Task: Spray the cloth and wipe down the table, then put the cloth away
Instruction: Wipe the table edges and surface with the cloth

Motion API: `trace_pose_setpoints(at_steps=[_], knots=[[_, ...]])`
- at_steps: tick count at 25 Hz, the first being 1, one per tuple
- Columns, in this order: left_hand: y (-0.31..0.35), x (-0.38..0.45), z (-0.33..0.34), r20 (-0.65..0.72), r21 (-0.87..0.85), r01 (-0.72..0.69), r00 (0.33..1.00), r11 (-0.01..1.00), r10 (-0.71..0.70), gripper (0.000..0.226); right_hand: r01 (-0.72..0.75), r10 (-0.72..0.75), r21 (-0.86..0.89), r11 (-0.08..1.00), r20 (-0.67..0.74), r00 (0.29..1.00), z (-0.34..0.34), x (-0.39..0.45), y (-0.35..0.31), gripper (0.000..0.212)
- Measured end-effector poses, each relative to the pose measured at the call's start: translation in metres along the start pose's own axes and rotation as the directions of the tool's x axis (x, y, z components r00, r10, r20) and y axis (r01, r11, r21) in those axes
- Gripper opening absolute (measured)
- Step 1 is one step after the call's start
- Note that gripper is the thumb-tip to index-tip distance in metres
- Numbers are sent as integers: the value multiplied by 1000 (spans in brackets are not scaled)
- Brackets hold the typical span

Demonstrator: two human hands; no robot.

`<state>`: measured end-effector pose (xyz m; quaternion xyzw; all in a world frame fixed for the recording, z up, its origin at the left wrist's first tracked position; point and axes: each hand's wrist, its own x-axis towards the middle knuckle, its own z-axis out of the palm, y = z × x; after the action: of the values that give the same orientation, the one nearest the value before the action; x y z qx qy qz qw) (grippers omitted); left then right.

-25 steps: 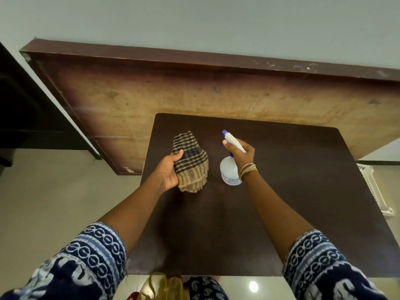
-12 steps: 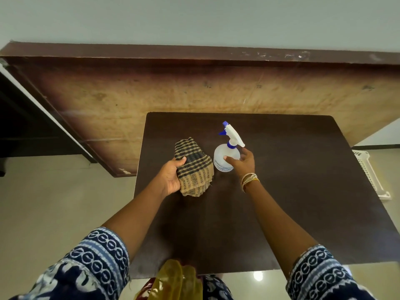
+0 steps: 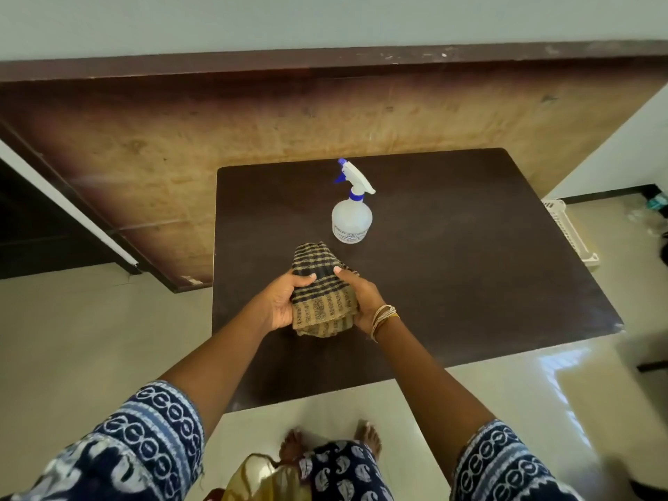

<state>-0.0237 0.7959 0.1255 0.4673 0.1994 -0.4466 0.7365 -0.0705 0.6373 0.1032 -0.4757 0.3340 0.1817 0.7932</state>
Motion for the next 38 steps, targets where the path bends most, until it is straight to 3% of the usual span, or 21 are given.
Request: trace_pose_setpoints(at_steps=[5,7,10,11,12,14,15,17,19,20,23,25,27,29,32,34,38], knots=[[-28,2,35,-3,149,-41,999,988,42,37,-61,39,269,961,87,995,-30,-42,2,36],[-40,8,57,-42,254,-53,997,966,65,35,-56,45,288,956,44,998,-50,-57,1,30],[-68,19,93,-120,504,-51,985,862,128,27,25,12,277,961,-134,991,-92,-77,1,27],[-79,23,101,-137,623,-81,968,778,210,24,80,-22,254,964,-222,975,-111,-82,-1,26],[-90,28,104,-121,765,-127,934,632,335,23,154,-77,209,966,-337,938,-133,-86,-4,24],[-113,38,107,32,951,-178,869,251,494,32,292,-237,-1,956,-586,775,-186,-96,-20,20],[-126,42,111,118,979,-181,875,90,469,43,309,-335,-164,937,-675,658,-216,-103,-30,22],[-152,49,121,187,981,-154,922,-121,338,69,232,-508,-452,861,-747,430,-268,-122,-50,32],[-175,57,132,188,945,-103,947,-309,260,84,81,-618,-626,776,-730,292,-315,-130,-62,36],[-186,62,134,186,922,-77,948,-380,257,88,-26,-650,-687,726,-698,301,-338,-125,-66,36],[-202,67,128,191,884,-22,929,-468,317,90,-261,-560,-776,574,-605,566,-382,-96,-64,42],[-205,68,122,206,875,-18,918,-484,339,89,-339,-567,-860,381,-507,649,-399,-79,-55,49],[-209,69,121,212,867,-14,914,-498,345,88,-341,-680,-925,167,-358,639,-415,-72,-47,55],[-211,70,122,208,872,-9,912,-489,354,87,-241,-691,-955,175,-293,660,-427,-68,-36,56],[-210,73,119,235,876,-32,900,-481,368,87,-257,-703,-955,147,-283,652,-419,-55,-5,60],[-211,74,118,245,880,-47,897,-473,368,87,-263,-732,-959,102,-252,633,-387,-48,17,63],[-209,71,116,263,871,-70,903,-487,340,88,-181,-723,-982,46,-158,673,-299,-48,60,66]])
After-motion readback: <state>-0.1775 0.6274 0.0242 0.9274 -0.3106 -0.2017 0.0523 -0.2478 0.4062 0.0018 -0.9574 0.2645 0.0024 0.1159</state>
